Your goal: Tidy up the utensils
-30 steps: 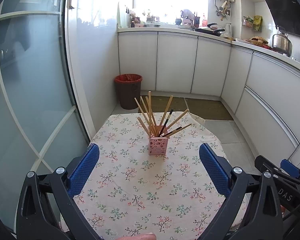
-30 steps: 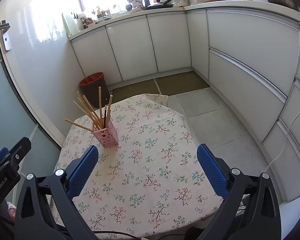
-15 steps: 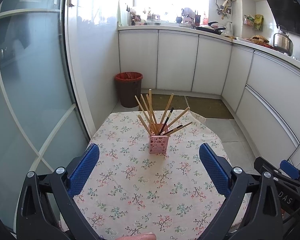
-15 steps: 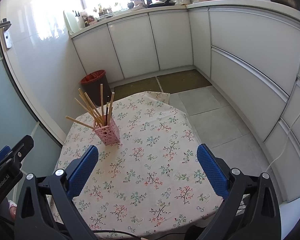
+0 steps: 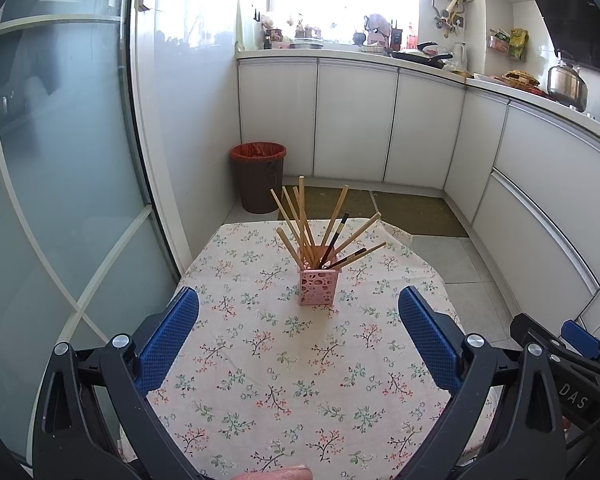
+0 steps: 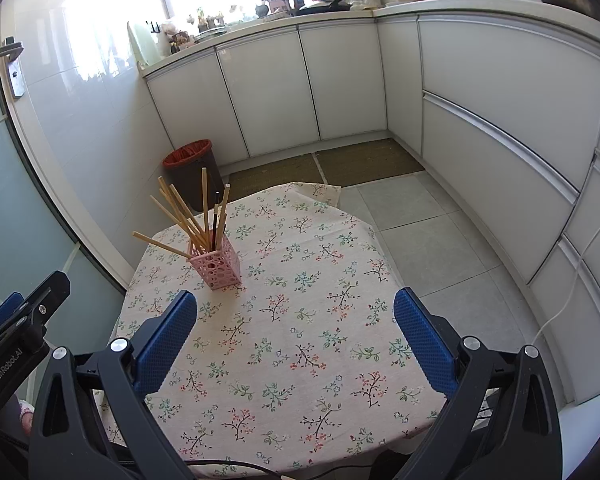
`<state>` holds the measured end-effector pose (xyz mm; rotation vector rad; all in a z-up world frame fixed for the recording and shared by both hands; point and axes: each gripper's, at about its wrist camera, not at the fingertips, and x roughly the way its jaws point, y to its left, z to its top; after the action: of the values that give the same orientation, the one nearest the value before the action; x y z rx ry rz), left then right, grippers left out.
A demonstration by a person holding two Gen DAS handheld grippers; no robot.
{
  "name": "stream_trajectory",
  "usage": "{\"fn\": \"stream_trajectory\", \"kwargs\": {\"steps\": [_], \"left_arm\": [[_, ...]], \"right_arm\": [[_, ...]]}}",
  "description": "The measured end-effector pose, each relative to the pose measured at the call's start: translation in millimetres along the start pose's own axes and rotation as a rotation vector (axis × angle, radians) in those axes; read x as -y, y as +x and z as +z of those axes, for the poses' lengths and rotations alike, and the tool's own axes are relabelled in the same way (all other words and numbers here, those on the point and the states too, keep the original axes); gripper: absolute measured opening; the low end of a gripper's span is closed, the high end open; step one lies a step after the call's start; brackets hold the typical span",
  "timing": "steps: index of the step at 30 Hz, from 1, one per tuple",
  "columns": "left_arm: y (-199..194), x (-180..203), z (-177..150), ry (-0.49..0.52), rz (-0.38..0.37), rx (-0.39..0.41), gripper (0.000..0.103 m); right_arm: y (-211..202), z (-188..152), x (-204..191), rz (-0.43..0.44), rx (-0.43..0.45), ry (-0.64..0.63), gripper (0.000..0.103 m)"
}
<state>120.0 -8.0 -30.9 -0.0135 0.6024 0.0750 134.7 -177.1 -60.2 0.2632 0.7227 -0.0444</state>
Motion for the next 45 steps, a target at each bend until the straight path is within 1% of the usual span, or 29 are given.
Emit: {"fn": "stream_trajectory", "kwargs": {"steps": [24,33,39,45], "left_arm": [[0.6,-0.9,0.6,0.002,-0.001,-0.002,0.096],[3.2,-3.4,-4.4,-0.010,0.001,-0.015,0.096],[-0.3,3.1,-6.2,0.025,0.017,0.005,0.096],[-3.7,7.2,-7.0,0.040,0.003,0.029,0.091]], "right_arm": [[0.7,0.3,0.9,0.005,-0.013,0.002,0.096],[1.2,0.0,1.1,0.005,-0.015,0.003,0.096],[6.3,-1.0,3.6,0.004,-0.029,0.007,0.096],[11.1,-2.0,3.3,0.005,-0.039,0.011,0.096]]}}
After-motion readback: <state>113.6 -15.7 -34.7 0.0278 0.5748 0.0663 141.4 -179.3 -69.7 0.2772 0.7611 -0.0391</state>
